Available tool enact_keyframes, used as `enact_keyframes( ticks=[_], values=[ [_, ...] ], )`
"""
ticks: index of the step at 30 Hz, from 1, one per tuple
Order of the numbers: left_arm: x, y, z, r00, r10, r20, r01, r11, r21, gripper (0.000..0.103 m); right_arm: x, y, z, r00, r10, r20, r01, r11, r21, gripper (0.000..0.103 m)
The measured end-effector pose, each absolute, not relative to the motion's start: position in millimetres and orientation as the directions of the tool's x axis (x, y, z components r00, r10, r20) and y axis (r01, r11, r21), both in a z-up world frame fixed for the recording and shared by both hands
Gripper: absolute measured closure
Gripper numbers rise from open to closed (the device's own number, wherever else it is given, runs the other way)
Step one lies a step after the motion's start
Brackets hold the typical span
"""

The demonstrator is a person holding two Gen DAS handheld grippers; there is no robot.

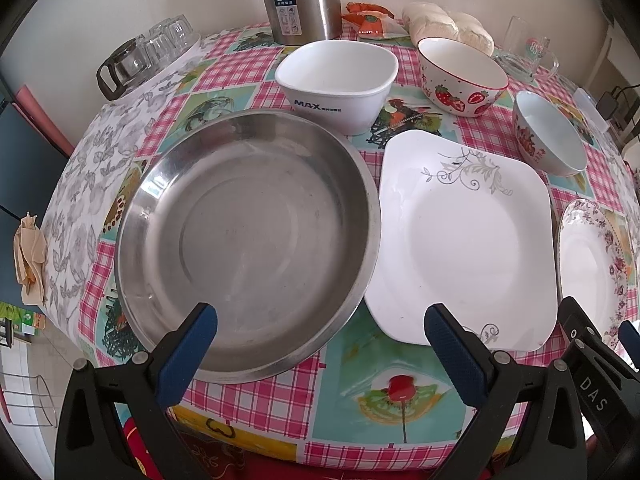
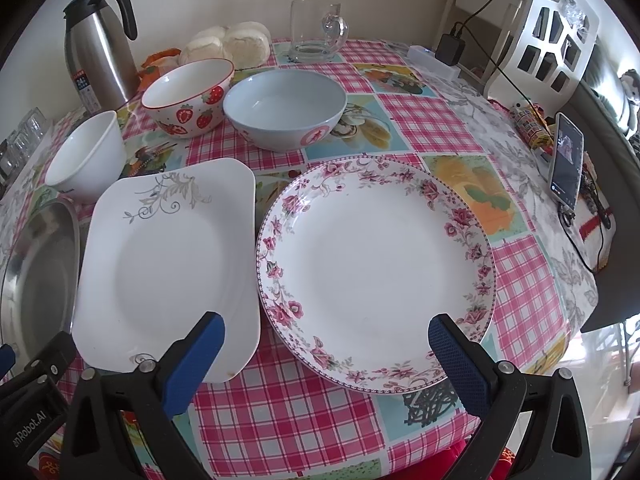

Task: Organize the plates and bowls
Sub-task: 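Move the left gripper toward the rim of the stainless steel basin, then close the left gripper on the basin rim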

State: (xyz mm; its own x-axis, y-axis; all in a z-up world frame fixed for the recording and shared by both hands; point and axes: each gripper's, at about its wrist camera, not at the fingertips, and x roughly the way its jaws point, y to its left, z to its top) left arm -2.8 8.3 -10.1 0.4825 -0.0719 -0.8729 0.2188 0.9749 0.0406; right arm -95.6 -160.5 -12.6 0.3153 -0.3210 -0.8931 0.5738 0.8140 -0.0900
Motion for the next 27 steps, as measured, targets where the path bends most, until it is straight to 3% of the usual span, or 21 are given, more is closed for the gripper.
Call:
enact_keyframes(
  ticks=[10, 18, 27],
  values=[
    [3.8, 22.7, -3.0, 0.484, -0.05, -0.874, 0.179, 0.983, 0.043, 0.0, -90.8, -153.4, -15.0, 0.346, -0.3, -0.889, 0.561, 0.825, -0.06, 0.0],
    [25.7, 87.7, 3.3, 0.476, -0.139, -0.869, -0.017, 0.986, -0.167, 0.0, -77.8, -119.0, 1.9, 0.549, -0.194, -0.813, 0.468, 0.877, 0.106, 0.0],
    [42.2, 151.4, 6.0, 0.523, -0.031, -0.852, -0.186, 0.971, -0.15, 0.0, -53.5, -72.8, -5.2, 0.571, -0.138, -0.81, 0.351, 0.932, 0.089, 0.0]
  ],
)
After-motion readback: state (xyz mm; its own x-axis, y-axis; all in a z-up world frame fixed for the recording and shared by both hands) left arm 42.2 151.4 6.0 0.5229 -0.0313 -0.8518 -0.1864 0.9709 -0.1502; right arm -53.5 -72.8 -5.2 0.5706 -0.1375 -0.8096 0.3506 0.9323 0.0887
